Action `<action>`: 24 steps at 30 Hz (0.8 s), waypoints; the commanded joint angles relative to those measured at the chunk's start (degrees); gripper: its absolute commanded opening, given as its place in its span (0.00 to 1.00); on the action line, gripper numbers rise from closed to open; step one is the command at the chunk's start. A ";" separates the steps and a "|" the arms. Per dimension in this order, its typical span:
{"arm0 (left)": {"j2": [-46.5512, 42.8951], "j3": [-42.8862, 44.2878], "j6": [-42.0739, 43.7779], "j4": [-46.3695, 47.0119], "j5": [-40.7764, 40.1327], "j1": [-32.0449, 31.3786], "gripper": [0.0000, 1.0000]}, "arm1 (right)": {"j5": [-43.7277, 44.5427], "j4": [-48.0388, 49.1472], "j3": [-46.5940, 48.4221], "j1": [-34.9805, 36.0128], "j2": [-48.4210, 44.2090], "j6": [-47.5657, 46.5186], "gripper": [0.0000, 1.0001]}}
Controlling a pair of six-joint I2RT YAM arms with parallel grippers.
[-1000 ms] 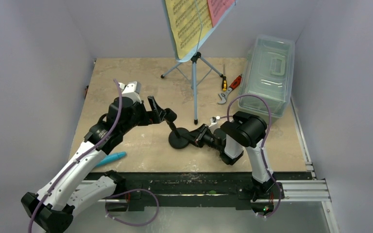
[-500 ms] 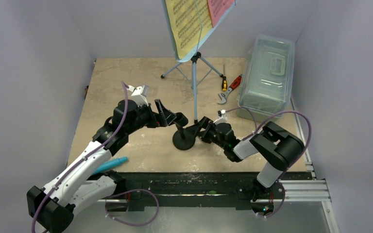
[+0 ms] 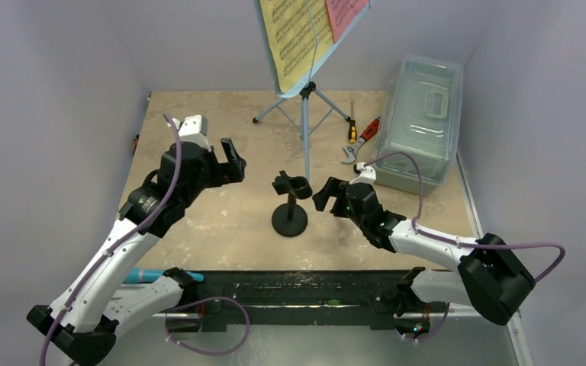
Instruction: Set up the instrument practice props
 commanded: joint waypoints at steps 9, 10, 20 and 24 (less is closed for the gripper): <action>4.38 0.90 -4.46 -17.18 -31.09 6.48 1.00 | -0.01 -2.78 1.74 -0.13 0.32 -8.37 0.97; 6.06 -0.47 -4.39 -16.86 -28.27 11.33 1.00 | -0.46 -2.78 1.88 -0.07 0.44 -8.71 0.97; 12.27 -9.79 -23.59 -21.95 -23.73 44.55 1.00 | -2.07 -2.81 1.48 -0.12 -3.16 -11.36 0.96; 8.87 -17.25 -30.07 -18.22 -25.11 51.04 0.98 | -3.48 -1.78 2.01 -0.06 -2.71 -12.39 0.96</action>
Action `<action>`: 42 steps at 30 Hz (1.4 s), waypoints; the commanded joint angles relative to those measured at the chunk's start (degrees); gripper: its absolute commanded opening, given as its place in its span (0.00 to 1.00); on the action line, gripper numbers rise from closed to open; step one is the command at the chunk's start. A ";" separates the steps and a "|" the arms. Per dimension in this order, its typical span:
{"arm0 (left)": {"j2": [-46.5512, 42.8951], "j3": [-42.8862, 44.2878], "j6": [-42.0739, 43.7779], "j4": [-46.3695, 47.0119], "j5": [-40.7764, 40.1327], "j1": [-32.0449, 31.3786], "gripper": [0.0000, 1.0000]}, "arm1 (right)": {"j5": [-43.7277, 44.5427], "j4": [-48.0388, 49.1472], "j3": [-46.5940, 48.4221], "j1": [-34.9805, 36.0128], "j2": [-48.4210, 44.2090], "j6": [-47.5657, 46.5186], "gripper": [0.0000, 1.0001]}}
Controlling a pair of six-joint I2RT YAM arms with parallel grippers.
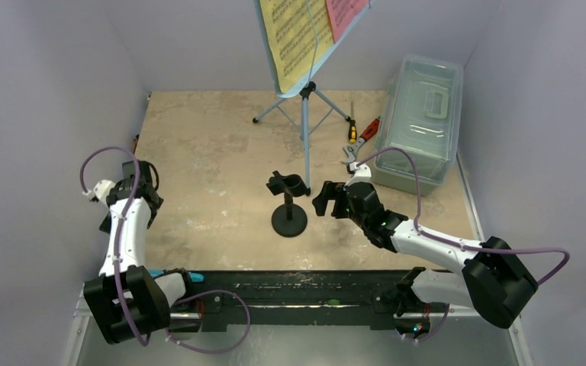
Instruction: Set up the instrument practice props
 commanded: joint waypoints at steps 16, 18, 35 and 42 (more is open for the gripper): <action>2.27 -13.79 -15.87 5.73 -0.87 27.62 0.97 | -8.47 7.93 0.31 -0.06 1.02 -5.82 0.96; 1.95 -15.00 -15.32 7.60 -0.17 29.10 0.95 | -8.03 8.56 -0.07 0.79 0.54 -5.84 0.97; -4.29 -21.42 -21.06 10.54 0.22 30.32 0.67 | -2.24 6.99 -0.30 5.41 -3.37 -6.44 0.98; -1.72 -19.53 -20.87 8.05 -0.95 30.31 0.29 | -1.30 6.90 -0.06 5.41 -2.61 -6.37 0.98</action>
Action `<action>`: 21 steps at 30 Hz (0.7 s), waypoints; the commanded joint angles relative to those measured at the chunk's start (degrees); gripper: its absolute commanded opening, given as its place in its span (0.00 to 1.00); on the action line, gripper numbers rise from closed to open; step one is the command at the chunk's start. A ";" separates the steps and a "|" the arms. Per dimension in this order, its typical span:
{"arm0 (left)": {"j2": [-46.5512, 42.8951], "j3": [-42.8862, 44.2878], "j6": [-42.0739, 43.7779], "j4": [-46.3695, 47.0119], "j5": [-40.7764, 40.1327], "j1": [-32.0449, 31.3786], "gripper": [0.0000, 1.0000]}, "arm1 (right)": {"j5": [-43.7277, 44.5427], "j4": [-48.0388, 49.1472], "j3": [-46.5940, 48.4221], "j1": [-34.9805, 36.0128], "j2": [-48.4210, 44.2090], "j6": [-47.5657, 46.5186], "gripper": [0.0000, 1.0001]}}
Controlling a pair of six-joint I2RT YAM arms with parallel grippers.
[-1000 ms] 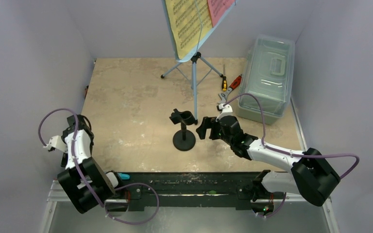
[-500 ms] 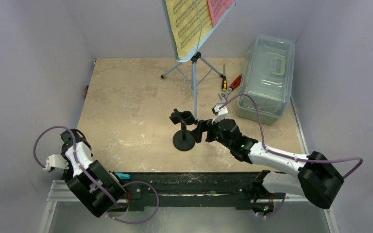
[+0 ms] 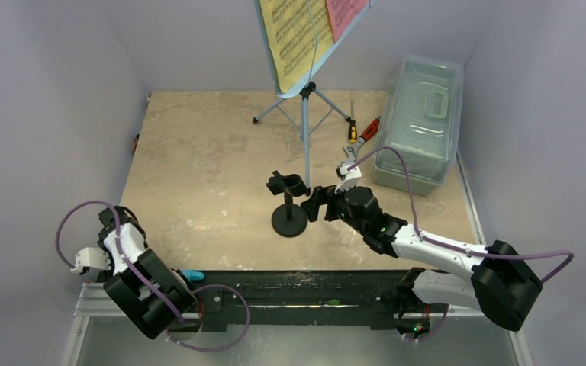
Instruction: Set up the instrument practice props
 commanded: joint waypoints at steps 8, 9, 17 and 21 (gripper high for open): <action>-2.05 8.60 1.13 -4.32 -0.74 0.44 0.00 | 1.38 1.61 0.35 0.06 1.47 -0.39 0.98; -2.40 9.75 1.55 -5.17 -0.60 0.40 0.00 | 1.50 1.41 0.44 0.06 1.64 -0.31 0.98; -6.27 16.84 7.16 -6.80 7.51 -2.40 0.00 | 1.59 -0.94 1.86 -0.20 2.07 0.17 0.98; -6.99 21.29 7.46 -5.23 5.29 -17.50 0.00 | 0.99 -3.00 2.62 -0.21 1.41 0.17 0.98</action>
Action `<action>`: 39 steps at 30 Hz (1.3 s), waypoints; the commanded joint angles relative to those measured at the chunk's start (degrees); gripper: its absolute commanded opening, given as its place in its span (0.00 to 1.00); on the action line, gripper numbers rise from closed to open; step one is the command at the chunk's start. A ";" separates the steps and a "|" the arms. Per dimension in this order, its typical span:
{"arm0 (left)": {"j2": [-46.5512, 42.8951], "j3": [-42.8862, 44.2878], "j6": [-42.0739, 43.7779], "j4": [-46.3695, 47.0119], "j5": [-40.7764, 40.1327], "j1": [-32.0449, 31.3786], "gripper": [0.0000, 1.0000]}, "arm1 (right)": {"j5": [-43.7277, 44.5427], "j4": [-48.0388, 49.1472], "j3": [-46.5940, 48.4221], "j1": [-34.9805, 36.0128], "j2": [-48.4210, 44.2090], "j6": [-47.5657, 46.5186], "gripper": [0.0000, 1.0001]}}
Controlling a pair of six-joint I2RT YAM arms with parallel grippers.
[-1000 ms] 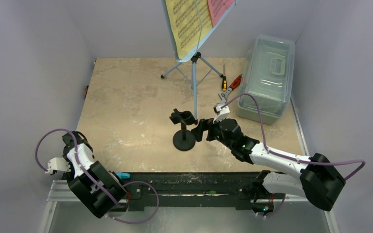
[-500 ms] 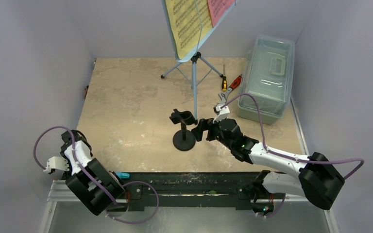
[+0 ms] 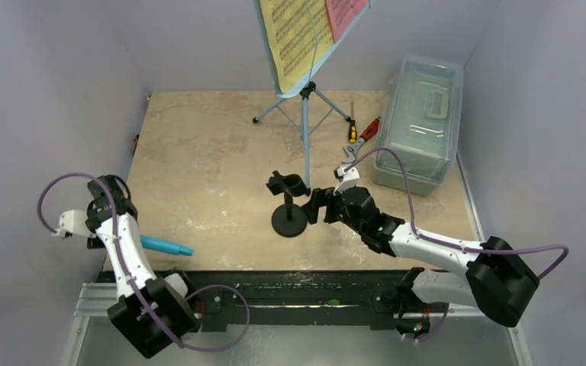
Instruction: Set up the instrument practice props
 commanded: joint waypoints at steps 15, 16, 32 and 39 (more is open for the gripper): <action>-4.07 8.95 28.57 28.22 26.82 -38.70 0.00 | 4.97 -24.04 8.40 -0.14 -18.06 -0.91 0.98; -4.95 8.87 30.53 29.88 31.01 -38.69 0.00 | 4.85 -25.64 9.32 -0.14 -19.36 -1.92 0.98; -16.59 9.09 32.24 48.15 74.89 -40.01 0.00 | -31.59 -28.54 34.77 2.73 -12.64 -14.21 0.98; -17.27 9.03 20.45 61.66 78.22 -40.06 0.00 | -32.18 -9.54 39.47 11.11 -0.55 -4.60 0.97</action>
